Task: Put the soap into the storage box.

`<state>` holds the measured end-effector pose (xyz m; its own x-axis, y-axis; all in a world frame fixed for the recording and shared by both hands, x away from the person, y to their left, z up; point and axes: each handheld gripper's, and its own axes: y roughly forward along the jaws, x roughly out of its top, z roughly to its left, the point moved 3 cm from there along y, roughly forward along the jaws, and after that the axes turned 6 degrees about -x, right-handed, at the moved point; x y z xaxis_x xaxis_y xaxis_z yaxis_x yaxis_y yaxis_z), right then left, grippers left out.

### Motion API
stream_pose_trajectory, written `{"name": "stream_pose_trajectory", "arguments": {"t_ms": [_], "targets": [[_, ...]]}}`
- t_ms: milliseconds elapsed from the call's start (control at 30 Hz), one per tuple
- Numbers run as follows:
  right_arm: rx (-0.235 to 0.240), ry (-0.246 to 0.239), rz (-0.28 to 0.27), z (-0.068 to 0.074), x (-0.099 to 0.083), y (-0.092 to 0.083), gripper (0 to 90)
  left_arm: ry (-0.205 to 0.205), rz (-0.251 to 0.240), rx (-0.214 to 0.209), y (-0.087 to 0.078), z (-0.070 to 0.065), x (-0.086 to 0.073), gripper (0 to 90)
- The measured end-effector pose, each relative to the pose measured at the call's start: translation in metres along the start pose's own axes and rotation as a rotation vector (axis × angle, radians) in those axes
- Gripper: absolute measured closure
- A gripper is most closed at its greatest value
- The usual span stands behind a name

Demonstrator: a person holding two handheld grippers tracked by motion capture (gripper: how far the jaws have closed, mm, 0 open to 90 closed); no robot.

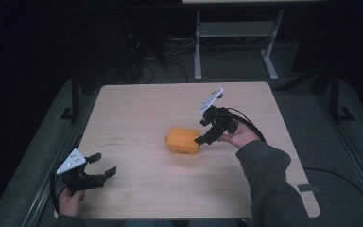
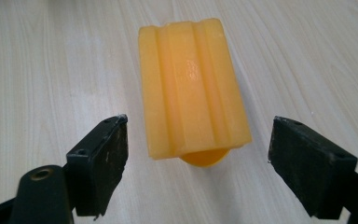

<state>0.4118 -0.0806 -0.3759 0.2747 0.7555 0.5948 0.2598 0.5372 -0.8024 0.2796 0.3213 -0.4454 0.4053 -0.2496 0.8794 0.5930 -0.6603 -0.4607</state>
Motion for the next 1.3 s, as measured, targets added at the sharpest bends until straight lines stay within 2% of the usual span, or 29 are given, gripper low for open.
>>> {"name": "stream_pose_trajectory", "arguments": {"t_ms": [767, 800, 1000, 1067, 1300], "targets": [[-0.037, 0.043, -0.023, 0.0, -0.033, -0.027, 20.0, -0.003, 0.0, 0.0, 0.002, -0.002, 0.0, 14.3], [-0.037, 0.059, -0.025, 0.001, -0.038, -0.03, 20.0, -0.002, -0.001, 0.0, 0.002, -0.002, 0.0, 14.3], [-0.038, 0.075, -0.021, 0.001, -0.048, -0.033, 20.0, -0.003, 0.0, 0.001, 0.002, -0.002, 0.0, 14.3], [-0.038, 0.099, -0.022, 0.003, -0.054, -0.036, 20.0, -0.001, 0.003, 0.001, 0.002, -0.002, 0.0, 14.3], [-0.044, 0.105, -0.018, 0.004, -0.065, -0.038, 20.3, 0.0, 0.004, 0.001, 0.002, -0.002, 0.0, 14.3]]}}
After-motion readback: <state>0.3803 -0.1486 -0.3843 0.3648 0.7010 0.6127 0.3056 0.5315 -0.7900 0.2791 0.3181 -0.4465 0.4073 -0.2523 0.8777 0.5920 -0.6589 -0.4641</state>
